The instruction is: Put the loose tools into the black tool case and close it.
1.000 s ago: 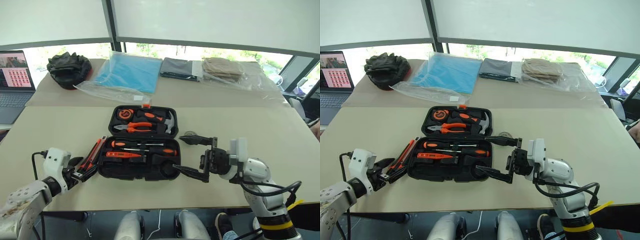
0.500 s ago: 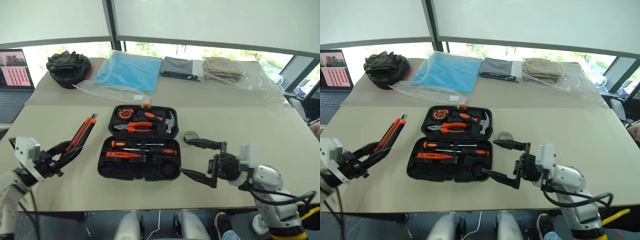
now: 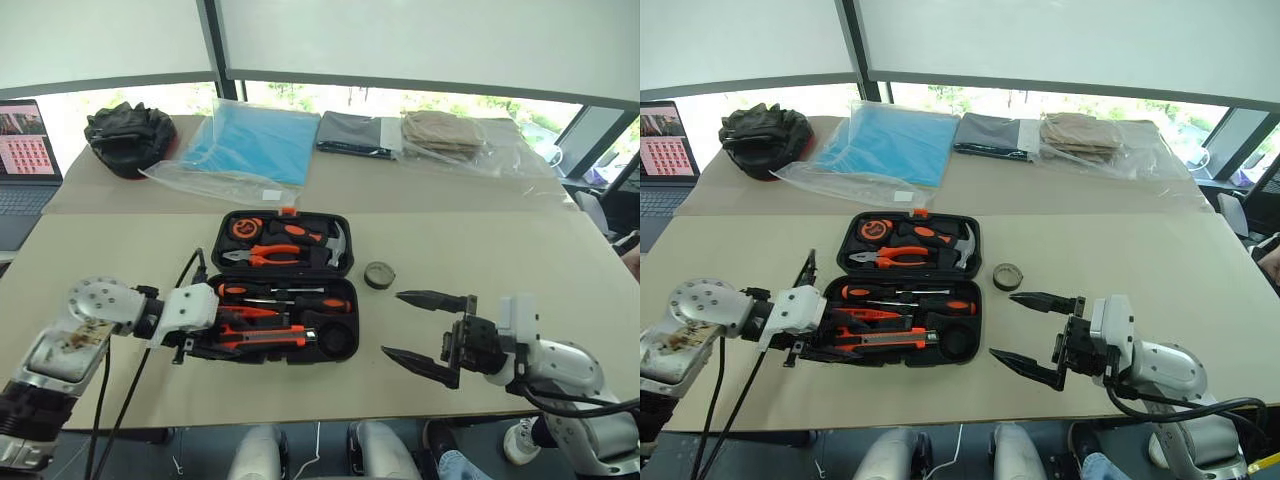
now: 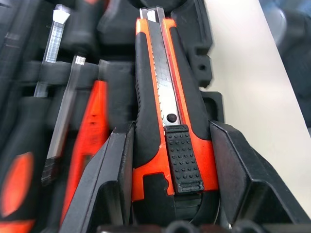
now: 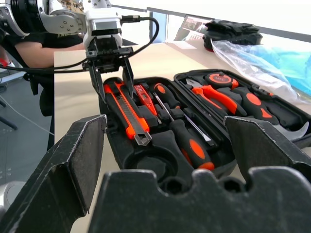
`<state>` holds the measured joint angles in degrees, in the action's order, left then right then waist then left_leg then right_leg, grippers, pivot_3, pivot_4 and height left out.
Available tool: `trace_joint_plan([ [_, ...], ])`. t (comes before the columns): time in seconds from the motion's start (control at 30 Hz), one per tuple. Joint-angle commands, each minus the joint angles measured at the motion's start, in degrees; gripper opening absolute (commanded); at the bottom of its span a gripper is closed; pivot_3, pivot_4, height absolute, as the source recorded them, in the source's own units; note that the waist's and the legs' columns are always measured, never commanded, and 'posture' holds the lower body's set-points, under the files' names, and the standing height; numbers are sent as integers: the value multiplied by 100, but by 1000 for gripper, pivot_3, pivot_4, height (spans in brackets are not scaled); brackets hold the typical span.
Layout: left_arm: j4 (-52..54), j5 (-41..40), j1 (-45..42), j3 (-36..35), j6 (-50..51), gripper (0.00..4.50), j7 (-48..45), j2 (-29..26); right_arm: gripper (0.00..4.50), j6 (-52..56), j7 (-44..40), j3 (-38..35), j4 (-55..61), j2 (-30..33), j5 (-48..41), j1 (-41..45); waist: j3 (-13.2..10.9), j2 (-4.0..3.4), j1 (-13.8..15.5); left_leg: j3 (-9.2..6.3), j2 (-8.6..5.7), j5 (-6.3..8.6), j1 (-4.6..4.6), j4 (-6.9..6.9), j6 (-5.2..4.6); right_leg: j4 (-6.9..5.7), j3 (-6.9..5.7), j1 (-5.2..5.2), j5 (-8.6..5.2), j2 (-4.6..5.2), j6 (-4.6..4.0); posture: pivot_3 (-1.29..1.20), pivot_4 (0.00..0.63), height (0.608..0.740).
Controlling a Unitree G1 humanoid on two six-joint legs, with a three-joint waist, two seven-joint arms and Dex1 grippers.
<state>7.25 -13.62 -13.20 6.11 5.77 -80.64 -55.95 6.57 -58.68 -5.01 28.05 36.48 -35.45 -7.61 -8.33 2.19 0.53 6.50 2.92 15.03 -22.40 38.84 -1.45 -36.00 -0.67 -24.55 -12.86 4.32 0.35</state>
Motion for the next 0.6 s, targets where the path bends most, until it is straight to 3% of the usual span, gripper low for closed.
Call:
trace_joint_plan([
  [0.03, -45, 350, -14, 280, -128, 1807, -112, -147, 4500, -93, 72, -37, 269, -67, -11, -53, 0, 0, 2, 0, -1, 0, 2, 0, 0, 0, 1, 3, -2, 2, 3, 0, 150, 740],
  [0.27, -60, 501, -72, 512, -268, 1807, -392, -359, 4500, -153, 26, 64, 209, -193, 83, -45, 1, -1, -10, 1, -2, 3, 13, 4, -4, 2, 6, 18, -7, 9, 15, 0, 150, 740],
  [0.47, 119, 351, -192, 755, 424, 1807, -385, -296, 4500, -185, -52, 169, 6, -220, 165, 162, 1, -2, -20, 0, -2, 8, 19, 2, -5, -5, 5, 19, -13, 1, 8, 0, 150, 740],
  [0.53, 246, 131, -184, 651, 765, 2806, -262, -207, 4500, -174, -54, 227, -46, -244, 188, 258, 1, -2, -20, 1, -3, 8, 18, 3, -5, -6, 5, 19, -14, 2, 9, 0, 150, 740],
  [0.57, 297, 8, -164, 573, 849, 2900, -253, -177, 4500, -169, -60, 241, -69, -255, 193, 298, 1, -2, -25, 1, -4, 8, 18, 3, -5, -6, 6, 20, -15, 4, 11, 0, 150, 740],
  [0.6, 320, -77, -153, 482, 853, 3305, -223, -135, 4500, -161, -66, 249, -92, -267, 196, 335, 1, -2, -28, 2, -4, 8, 18, 4, -6, -5, 8, 19, -15, 4, 12, 0, 150, 740],
])
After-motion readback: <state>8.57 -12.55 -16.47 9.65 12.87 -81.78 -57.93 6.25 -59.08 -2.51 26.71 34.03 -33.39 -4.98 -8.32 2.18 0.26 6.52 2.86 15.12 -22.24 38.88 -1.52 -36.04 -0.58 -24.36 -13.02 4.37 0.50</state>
